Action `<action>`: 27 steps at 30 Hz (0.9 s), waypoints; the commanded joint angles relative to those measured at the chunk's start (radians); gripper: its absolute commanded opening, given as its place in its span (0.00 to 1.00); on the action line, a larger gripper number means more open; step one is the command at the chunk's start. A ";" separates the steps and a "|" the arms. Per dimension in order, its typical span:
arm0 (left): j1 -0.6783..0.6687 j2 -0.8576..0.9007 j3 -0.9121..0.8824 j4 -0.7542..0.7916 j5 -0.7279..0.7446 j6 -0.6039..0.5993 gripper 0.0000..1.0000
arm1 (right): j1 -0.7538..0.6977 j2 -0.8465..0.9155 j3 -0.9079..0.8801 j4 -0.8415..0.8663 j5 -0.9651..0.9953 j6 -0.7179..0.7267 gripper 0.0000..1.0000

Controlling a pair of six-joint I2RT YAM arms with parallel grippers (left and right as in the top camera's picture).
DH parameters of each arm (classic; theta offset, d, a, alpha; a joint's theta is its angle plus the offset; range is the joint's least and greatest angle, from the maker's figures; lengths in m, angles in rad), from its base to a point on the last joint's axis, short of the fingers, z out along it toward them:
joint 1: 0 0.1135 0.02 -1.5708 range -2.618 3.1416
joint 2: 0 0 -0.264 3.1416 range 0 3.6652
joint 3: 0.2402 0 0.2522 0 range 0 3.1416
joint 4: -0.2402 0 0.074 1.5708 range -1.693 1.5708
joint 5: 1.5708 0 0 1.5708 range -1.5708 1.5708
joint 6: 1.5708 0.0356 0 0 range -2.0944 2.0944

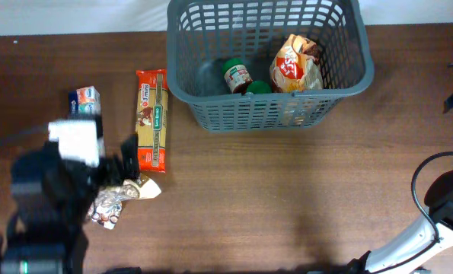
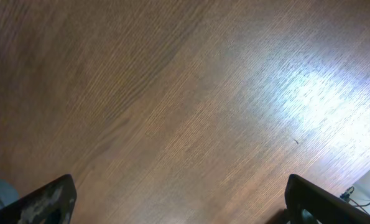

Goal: Pack container
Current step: 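Move the left gripper over the red-orange spaghetti pack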

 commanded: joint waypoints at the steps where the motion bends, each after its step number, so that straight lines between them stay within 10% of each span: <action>1: 0.003 0.122 0.019 0.008 0.022 0.008 0.99 | -0.002 -0.004 -0.005 0.000 0.002 0.008 0.99; 12: 0.023 0.594 0.309 -0.148 0.020 -0.032 0.99 | -0.002 -0.004 -0.005 0.000 0.002 0.008 0.99; 27: 0.021 0.795 0.312 -0.072 0.040 -0.034 0.99 | -0.002 -0.004 -0.005 0.000 0.002 0.008 0.99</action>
